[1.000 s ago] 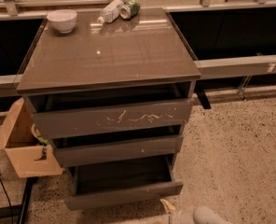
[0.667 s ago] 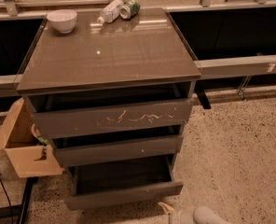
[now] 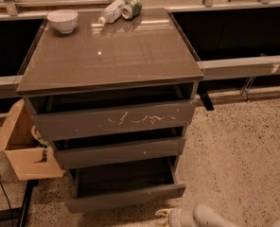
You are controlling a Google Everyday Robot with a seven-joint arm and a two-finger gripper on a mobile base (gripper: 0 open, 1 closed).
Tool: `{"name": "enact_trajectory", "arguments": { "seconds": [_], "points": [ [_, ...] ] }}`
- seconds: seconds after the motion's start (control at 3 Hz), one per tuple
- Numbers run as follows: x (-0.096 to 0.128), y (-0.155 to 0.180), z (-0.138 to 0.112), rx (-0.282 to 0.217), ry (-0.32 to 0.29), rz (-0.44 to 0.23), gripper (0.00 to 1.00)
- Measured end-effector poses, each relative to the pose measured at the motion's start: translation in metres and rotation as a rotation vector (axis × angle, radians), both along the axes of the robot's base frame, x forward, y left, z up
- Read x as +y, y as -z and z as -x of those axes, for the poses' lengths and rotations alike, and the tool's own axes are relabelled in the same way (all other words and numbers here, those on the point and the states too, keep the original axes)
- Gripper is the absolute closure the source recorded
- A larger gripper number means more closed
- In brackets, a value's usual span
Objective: Close bottom drawer
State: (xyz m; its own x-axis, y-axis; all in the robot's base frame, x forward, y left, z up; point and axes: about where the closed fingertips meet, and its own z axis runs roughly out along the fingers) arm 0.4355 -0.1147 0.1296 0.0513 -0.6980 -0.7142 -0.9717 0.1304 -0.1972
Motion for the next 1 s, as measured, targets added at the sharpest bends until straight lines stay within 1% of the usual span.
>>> {"name": "enact_trajectory", "arguments": {
  "seconds": [0.33, 0.67, 1.0],
  "points": [
    [0.007, 0.0, -0.016, -0.013, -0.019, -0.008, 0.85],
    [0.017, 0.0, -0.033, -0.025, -0.041, -0.012, 1.0],
    [0.024, 0.002, -0.047, -0.036, -0.053, -0.013, 1.0]
  ]
}}
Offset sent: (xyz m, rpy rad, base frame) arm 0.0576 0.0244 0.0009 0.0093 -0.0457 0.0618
